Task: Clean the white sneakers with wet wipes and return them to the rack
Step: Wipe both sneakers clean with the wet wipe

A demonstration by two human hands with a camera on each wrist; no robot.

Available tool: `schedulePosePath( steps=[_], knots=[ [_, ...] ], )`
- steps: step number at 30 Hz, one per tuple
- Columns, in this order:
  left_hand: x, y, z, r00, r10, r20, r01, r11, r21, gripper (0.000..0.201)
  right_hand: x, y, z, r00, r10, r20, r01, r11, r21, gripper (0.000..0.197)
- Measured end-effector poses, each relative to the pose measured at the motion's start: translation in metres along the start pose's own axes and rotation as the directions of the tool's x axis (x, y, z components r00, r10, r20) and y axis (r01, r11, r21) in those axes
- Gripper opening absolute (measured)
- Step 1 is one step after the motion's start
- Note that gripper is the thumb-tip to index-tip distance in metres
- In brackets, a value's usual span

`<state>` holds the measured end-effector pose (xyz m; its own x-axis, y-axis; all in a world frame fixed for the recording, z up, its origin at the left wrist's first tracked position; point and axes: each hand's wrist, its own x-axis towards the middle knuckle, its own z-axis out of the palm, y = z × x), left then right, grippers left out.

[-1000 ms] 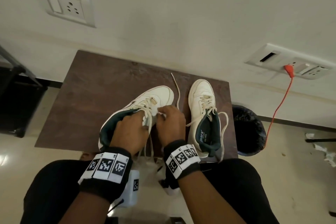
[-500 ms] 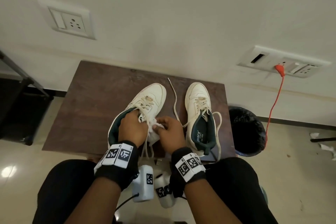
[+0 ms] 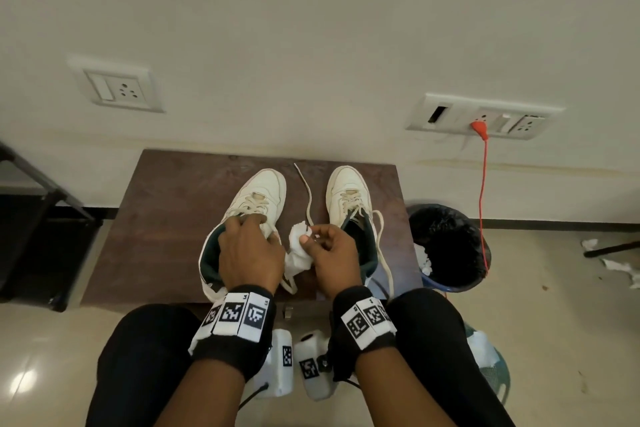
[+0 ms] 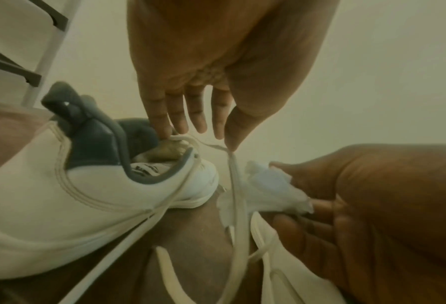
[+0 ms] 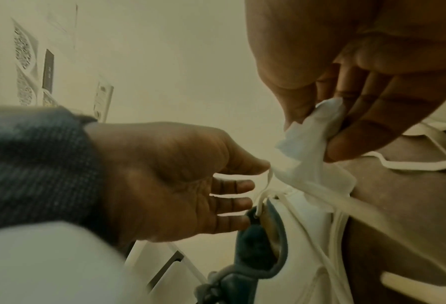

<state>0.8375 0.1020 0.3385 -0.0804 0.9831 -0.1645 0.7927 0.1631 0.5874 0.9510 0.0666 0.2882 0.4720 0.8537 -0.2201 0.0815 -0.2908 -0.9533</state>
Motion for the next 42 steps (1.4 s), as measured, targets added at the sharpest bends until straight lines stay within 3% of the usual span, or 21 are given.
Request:
schedulePosePath(
  steps=[5, 11, 19, 24, 31, 35, 40, 42],
  knots=[
    [-0.023, 0.021, 0.013, 0.988, 0.153, -0.026, -0.153, 0.988, -0.017, 0.026, -0.008, -0.003, -0.027, 1.0, -0.002, -0.016, 0.003, 1.0, 0.02, 0.021],
    [-0.044, 0.053, 0.032, 0.969, 0.233, 0.082, -0.228, 0.972, -0.06, 0.027, -0.013, -0.003, -0.066, 0.998, 0.057, -0.019, -0.055, 0.992, 0.116, 0.031],
    [-0.07, 0.112, 0.072, 0.91, 0.389, 0.142, -0.382, 0.921, -0.077, 0.026, -0.019, 0.017, -0.137, 0.963, 0.158, -0.22, -0.111, 0.971, 0.209, 0.025],
    [-0.081, 0.141, 0.113, 0.875, 0.401, 0.272, -0.42, 0.908, 0.011, 0.02, -0.013, 0.047, -0.183, 0.911, 0.178, -0.372, -0.124, 0.979, 0.164, 0.017],
    [-0.079, 0.163, 0.166, 0.783, 0.398, 0.477, -0.503, 0.857, 0.111, 0.022, 0.014, 0.09, -0.229, 0.83, 0.356, -0.43, -0.272, 0.93, 0.246, 0.018],
    [-0.07, 0.175, 0.185, 0.758, 0.385, 0.526, -0.527, 0.837, 0.147, 0.023, 0.038, 0.097, -0.259, 0.79, 0.397, -0.467, -0.294, 0.914, 0.28, 0.012],
    [-0.06, 0.178, 0.195, 0.746, 0.374, 0.55, -0.524, 0.841, 0.139, 0.023, 0.066, 0.098, -0.285, 0.809, 0.377, -0.451, -0.272, 0.92, 0.281, 0.043],
    [-0.059, 0.176, 0.196, 0.739, 0.378, 0.557, -0.523, 0.843, 0.121, 0.022, 0.067, 0.101, -0.294, 0.79, 0.395, -0.468, -0.295, 0.916, 0.273, 0.042]
  ],
)
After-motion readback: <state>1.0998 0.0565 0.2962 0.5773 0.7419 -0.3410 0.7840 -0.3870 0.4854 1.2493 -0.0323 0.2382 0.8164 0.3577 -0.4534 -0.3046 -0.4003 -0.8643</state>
